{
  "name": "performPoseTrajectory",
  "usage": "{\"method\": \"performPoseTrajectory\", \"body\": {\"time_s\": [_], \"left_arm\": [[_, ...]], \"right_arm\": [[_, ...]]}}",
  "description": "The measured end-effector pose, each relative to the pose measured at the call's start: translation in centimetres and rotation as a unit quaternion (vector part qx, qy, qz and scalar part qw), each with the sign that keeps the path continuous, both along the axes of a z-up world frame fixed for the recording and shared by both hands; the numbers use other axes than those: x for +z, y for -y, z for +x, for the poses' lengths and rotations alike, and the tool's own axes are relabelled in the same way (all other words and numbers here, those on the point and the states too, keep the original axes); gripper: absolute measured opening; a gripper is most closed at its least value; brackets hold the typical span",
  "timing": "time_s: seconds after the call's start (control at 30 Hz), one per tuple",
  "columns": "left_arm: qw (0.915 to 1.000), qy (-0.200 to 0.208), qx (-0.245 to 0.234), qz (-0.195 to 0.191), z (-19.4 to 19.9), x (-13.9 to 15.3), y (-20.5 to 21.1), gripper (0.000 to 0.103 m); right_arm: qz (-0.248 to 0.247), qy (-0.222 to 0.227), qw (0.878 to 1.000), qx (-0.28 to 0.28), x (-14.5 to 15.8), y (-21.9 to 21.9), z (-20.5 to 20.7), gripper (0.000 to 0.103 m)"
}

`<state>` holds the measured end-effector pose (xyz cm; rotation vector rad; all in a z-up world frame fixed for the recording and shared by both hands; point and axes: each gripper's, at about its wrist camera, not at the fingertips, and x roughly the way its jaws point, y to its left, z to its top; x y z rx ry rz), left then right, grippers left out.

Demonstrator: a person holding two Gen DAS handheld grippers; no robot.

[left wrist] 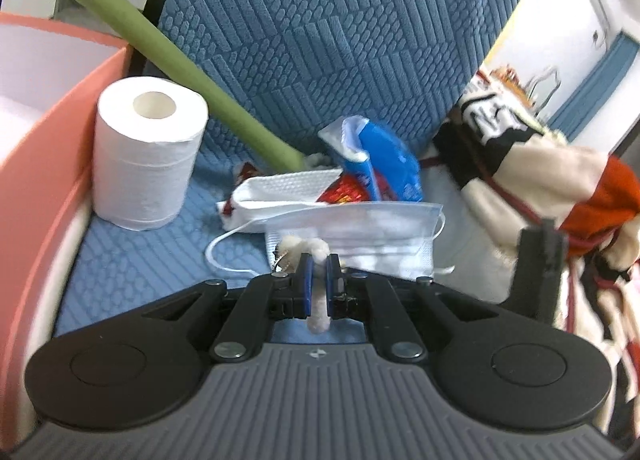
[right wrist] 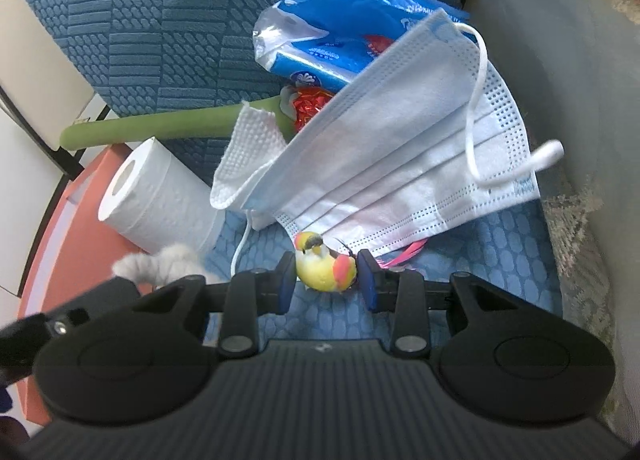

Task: Organize soft objects
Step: 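Lift the white fluffy ring with the left gripper and the yellow bird with the right gripper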

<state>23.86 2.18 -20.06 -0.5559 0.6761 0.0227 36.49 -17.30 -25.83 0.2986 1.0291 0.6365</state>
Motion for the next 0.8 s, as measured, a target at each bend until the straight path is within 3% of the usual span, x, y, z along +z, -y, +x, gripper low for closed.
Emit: {"method": "performPoseTrajectory", "body": {"time_s": [0.33,0.8], "left_arm": [[0.9989,-0.028,-0.001,0.038,-1.8,-0.8,-1.2,0.008],[0.9965,-0.055,-0.009,0.062,-4.8,-1.3,-2.5,0.008]], "right_arm": [[-0.016,0.026,0.999,-0.01,1.0,1.7,-2.4,0.034],[-0.052,0.057,0.997,-0.016,2.4,1.9,-6.0,0.032]]}}
